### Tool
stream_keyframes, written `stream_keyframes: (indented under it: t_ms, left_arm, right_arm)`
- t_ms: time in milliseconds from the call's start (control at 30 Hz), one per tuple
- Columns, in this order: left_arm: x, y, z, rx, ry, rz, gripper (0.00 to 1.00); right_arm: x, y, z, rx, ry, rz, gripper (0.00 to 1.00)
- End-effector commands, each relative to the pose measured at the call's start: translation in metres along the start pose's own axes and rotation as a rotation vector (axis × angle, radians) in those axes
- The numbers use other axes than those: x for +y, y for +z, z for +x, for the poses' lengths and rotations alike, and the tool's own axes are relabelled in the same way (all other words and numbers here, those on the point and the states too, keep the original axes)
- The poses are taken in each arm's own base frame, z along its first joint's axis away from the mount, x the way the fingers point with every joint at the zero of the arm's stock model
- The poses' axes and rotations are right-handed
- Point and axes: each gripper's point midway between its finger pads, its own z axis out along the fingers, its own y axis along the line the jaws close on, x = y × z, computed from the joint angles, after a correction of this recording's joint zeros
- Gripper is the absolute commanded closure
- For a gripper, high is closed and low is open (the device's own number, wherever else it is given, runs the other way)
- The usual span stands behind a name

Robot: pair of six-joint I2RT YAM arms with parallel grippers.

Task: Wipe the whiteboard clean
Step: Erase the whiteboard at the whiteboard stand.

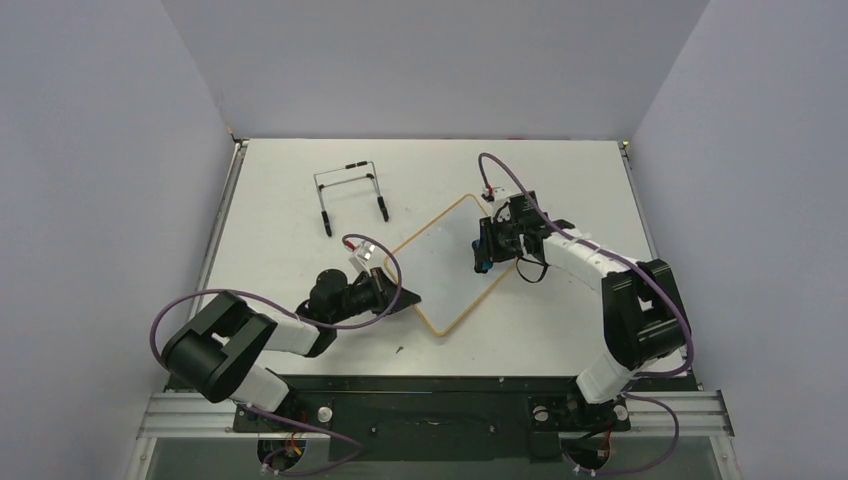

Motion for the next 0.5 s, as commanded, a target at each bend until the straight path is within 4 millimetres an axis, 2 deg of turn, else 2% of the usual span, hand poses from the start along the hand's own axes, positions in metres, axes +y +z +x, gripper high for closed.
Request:
stream_keyframes:
  t_ms: [0, 67, 133, 200, 233, 267, 300, 333, 367, 433, 467]
  left_arm:
    - [-0.043, 0.003, -0.029, -0.093, 0.127, 0.178, 1.0]
    - [-0.044, 0.002, -0.029, -0.095, 0.126, 0.182, 1.0]
    - [-0.044, 0.002, -0.028, -0.094, 0.125, 0.185, 1.0]
    - [-0.044, 0.002, -0.028, -0.095, 0.124, 0.186, 1.0]
    - [-0.043, 0.001, -0.028, -0.095, 0.123, 0.185, 1.0]
    - [-0.043, 0.002, -0.028, -0.095, 0.122, 0.184, 1.0]
    - [-0.043, 0.002, -0.028, -0.095, 0.122, 0.185, 1.0]
    - [-0.043, 0.002, -0.027, -0.092, 0.121, 0.185, 1.0]
    - [-0.043, 0.002, -0.027, -0.089, 0.12, 0.186, 1.0]
    - [-0.043, 0.003, -0.027, -0.089, 0.118, 0.191, 1.0]
    - [-0.044, 0.003, -0.027, -0.089, 0.116, 0.193, 1.0]
  right_arm:
    - [0.06, 0.007, 0.047, 0.158, -0.063, -0.203, 1.0]
    - [0.088, 0.002, 0.044, 0.143, -0.122, -0.281, 1.0]
    - [0.099, -0.004, 0.031, 0.09, -0.155, -0.295, 1.0]
    - [0.086, -0.006, 0.013, 0.031, -0.141, -0.23, 1.0]
    - [0.067, -0.005, 0.005, 0.009, -0.111, -0.174, 1.0]
    - [0.056, -0.004, 0.002, -0.002, -0.077, -0.147, 1.0]
    - [0.033, -0.001, 0.002, -0.002, -0.031, -0.093, 1.0]
    - [0.022, 0.0, 0.004, 0.003, -0.01, -0.063, 1.0]
    - [0.001, 0.003, 0.01, 0.024, 0.026, -0.009, 1.0]
    - [-0.016, 0.006, 0.018, 0.054, 0.058, 0.034, 1.0]
    - [-0.019, 0.007, 0.021, 0.062, 0.064, 0.039, 1.0]
